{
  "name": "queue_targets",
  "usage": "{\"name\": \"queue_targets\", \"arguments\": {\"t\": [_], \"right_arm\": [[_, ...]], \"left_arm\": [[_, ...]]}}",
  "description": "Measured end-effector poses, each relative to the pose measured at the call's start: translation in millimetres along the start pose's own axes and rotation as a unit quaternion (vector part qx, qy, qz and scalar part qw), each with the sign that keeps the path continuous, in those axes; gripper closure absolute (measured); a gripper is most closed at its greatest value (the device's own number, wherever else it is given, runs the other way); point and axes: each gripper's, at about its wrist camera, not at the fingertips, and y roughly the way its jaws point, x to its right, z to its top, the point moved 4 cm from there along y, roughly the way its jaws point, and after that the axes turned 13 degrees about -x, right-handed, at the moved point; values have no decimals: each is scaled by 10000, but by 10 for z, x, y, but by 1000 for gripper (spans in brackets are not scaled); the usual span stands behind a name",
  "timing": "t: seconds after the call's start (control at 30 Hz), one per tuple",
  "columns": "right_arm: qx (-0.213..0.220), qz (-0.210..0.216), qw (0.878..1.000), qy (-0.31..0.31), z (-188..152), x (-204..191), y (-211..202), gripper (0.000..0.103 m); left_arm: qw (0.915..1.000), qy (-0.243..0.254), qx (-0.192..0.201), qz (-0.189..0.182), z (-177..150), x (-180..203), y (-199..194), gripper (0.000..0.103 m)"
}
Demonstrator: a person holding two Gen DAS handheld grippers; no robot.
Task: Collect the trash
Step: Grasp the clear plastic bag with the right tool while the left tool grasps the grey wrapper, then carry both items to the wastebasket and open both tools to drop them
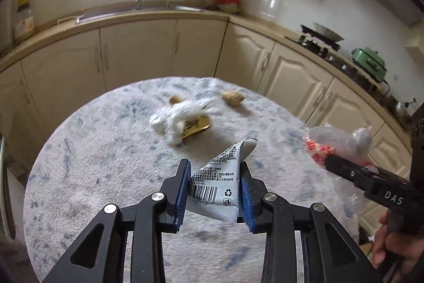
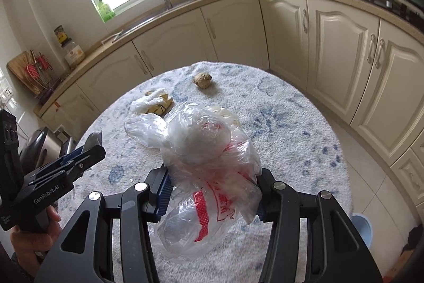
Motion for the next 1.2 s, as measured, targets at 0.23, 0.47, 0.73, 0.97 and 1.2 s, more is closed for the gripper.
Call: {"name": "queue_targets", "arguments": {"t": [0.23,0.47,0.73,0.97,1.2], "right_arm": [[387,-59,9992,116,-164,148,-494,53],[775,-232,9959,413,-398,494,-995,53],[1039,-758,9844,1198,-825,1282,-1488,53],[951,-1373,9632,2105,-1348,2166,-1763,53],[743,-1616,9408,2887,-1819,2866,-1781,53]], "left_arm": [[9980,535,295,-167,-35,503,-384,72],[9914,1106,503,-492,-84,1085,-696,72],[9760,1860,299,-1089,-202,1990,-609,72],[9572,2362,-302,-1647,-443,2840,-258,72],[9404,2702,-1010,-1803,-733,3437,221,72]]}}
